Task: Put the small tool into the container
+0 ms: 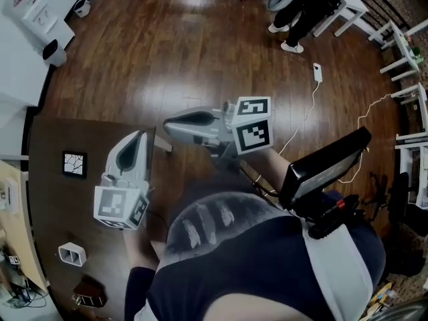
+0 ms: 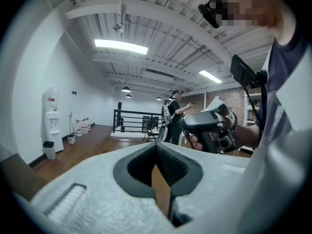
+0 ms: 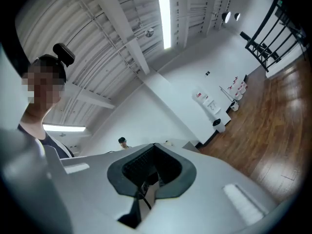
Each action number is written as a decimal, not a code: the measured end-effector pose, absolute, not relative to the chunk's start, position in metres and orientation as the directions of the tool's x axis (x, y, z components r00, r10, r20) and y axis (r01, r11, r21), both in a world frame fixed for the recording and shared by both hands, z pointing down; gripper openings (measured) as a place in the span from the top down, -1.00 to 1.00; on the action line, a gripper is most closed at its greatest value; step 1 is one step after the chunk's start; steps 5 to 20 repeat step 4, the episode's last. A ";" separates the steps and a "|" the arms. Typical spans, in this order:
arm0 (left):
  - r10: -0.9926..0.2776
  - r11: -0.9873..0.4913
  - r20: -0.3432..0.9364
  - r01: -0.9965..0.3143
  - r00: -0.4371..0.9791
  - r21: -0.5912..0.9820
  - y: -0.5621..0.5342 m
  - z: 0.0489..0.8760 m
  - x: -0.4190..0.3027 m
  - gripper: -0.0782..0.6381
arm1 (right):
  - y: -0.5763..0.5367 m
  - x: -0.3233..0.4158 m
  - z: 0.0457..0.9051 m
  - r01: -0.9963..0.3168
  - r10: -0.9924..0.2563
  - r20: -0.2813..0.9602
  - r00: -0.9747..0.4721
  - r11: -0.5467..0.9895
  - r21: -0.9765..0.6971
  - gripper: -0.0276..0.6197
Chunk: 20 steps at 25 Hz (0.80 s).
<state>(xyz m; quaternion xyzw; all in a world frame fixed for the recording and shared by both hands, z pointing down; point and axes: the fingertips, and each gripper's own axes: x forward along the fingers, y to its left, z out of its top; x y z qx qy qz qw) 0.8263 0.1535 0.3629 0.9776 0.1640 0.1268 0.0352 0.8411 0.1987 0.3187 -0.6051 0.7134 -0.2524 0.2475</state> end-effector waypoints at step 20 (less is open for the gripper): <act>0.257 -0.964 0.251 0.230 0.933 0.134 0.143 0.366 0.851 0.78 | 0.191 0.873 0.318 -0.696 -0.973 -0.068 -0.218 0.204 -0.689 0.91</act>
